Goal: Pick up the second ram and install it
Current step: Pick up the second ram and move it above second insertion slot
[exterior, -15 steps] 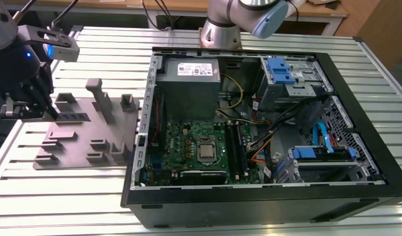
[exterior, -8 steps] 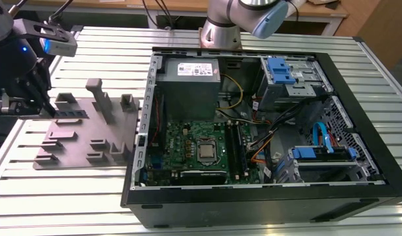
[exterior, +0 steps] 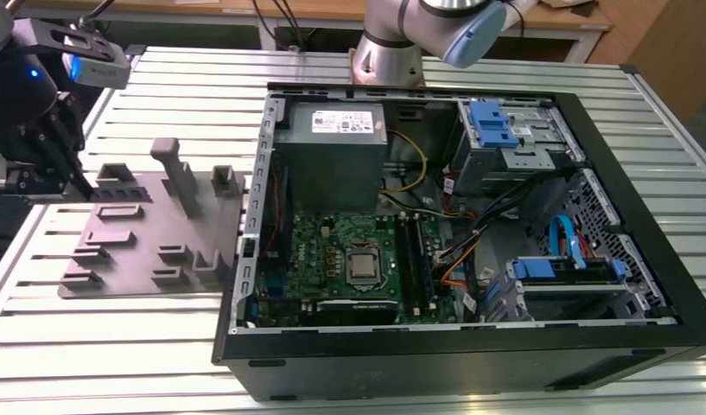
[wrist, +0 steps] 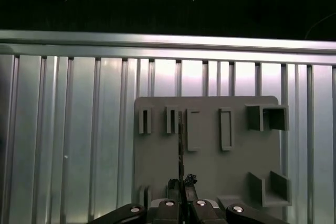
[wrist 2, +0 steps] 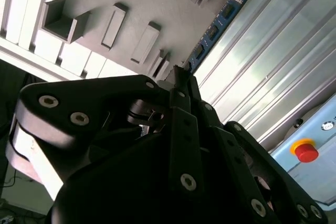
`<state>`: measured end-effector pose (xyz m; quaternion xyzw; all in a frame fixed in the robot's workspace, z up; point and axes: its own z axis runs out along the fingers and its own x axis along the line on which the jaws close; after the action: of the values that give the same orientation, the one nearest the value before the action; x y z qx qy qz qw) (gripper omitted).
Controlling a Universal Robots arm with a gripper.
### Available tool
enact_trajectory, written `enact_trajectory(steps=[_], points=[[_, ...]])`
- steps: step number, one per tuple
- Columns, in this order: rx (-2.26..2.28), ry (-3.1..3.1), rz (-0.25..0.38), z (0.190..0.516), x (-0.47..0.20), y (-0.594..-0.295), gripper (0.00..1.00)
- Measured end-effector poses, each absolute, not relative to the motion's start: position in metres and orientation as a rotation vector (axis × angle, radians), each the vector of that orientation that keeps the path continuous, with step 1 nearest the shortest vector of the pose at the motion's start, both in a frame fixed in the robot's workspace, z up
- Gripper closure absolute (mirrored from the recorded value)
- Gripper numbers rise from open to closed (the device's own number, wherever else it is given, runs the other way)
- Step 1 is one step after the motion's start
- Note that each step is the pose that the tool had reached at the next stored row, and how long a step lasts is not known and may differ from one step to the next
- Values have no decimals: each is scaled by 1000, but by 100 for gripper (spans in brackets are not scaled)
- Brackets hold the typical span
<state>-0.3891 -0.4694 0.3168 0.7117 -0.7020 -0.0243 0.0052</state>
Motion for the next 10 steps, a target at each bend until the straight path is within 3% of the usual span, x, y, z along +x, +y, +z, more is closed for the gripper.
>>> enact_trajectory(steps=[10], points=[[2229,-2198,-76,333,-389,-469,86]])
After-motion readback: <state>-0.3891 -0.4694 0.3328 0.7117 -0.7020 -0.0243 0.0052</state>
